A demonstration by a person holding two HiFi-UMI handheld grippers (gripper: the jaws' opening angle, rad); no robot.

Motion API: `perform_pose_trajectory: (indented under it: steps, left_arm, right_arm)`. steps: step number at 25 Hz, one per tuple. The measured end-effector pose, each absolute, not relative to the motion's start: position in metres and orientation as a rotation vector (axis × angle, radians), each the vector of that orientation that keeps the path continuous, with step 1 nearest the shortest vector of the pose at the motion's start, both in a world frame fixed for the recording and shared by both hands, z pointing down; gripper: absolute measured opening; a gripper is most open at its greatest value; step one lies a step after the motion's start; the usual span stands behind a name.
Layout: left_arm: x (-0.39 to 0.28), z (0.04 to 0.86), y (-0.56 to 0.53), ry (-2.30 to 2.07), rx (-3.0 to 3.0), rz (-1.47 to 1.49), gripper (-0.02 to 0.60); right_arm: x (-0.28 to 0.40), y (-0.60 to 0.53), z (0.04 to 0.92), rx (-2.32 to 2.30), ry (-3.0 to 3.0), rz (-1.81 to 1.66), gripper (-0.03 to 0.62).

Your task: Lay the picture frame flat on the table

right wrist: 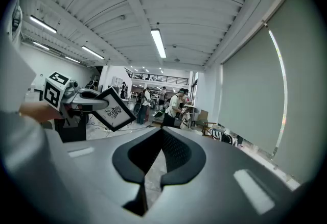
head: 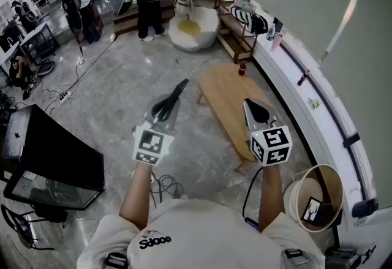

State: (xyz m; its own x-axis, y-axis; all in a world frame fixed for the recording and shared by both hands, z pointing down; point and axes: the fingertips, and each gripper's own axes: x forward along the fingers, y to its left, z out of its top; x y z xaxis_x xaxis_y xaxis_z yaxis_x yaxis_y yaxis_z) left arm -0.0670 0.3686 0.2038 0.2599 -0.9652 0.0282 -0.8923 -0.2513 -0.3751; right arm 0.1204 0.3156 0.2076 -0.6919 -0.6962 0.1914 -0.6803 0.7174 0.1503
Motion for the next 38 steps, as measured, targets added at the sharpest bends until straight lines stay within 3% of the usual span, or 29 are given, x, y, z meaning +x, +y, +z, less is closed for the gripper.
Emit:
perform_pose_trajectory:
  steps: [21,38]
  left_arm:
    - [-0.029,0.214,0.370,1.751,-2.244,-0.396,0.041]
    - [-0.016,0.241,0.299,1.719,-2.321,-0.403,0.043]
  right_arm:
    - [0.158,0.312,0.226,1.052,-2.742,0.008,0.003]
    - [0.160,0.251,0.253,1.032,-2.713,0.060,0.003]
